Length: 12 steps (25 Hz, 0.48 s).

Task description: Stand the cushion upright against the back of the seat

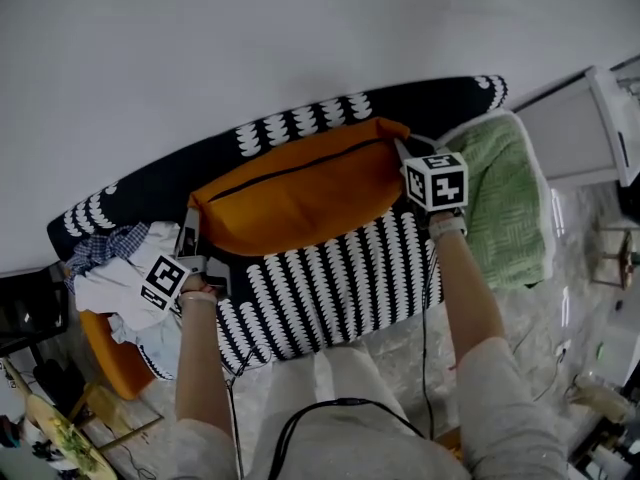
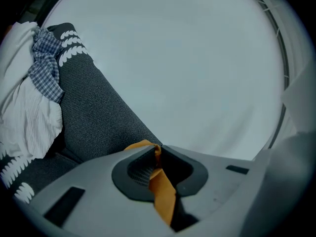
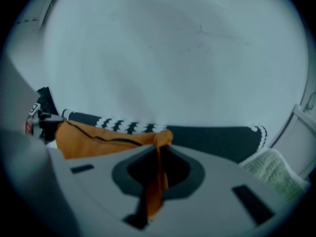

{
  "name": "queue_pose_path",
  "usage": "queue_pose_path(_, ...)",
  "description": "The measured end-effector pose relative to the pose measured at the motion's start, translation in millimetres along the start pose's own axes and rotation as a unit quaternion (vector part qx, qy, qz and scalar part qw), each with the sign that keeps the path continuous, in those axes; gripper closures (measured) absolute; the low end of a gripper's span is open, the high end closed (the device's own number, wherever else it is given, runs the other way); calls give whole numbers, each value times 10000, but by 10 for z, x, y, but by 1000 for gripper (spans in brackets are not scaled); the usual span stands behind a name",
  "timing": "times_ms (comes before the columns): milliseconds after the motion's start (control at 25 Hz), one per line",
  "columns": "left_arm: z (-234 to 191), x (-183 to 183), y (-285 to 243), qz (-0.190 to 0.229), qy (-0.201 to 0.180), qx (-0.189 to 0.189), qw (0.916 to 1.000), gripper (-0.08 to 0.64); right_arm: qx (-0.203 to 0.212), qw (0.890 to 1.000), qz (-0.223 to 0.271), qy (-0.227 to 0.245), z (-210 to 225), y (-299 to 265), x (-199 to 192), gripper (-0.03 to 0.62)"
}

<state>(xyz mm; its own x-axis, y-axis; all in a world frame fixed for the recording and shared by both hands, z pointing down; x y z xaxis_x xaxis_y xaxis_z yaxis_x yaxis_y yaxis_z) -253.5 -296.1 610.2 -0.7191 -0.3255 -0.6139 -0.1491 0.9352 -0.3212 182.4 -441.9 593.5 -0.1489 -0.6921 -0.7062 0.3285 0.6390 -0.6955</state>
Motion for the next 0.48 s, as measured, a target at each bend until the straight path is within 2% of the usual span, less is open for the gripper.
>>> queue_pose_path(120,56,-8,-65,-83,40,-86,9999,502,-144,9996,-125,-194,81,23,-81,557)
queue_pose_path(280,53,-76,-130,-301,-187,-59,9994,502,-143,9990,-53,-427,123,3,-162,557)
queue_pose_path(480,-36,-108,-158,-384,-206,58,9990,502,-171,9996,-144,-172,42,-95,-150,557)
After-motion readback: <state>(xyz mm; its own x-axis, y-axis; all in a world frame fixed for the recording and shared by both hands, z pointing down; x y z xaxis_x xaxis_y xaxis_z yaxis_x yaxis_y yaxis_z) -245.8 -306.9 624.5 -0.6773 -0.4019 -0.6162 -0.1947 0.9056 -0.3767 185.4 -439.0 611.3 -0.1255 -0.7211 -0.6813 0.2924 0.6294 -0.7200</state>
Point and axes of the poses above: the fingertips, and each gripper's own axes: y backward along the fingers, z to its right, x out of its top, the point moved 2 cm from there along y, backward along the fingers, and after that the axes turned 9 degrees about -y, right-handed, at the moved point
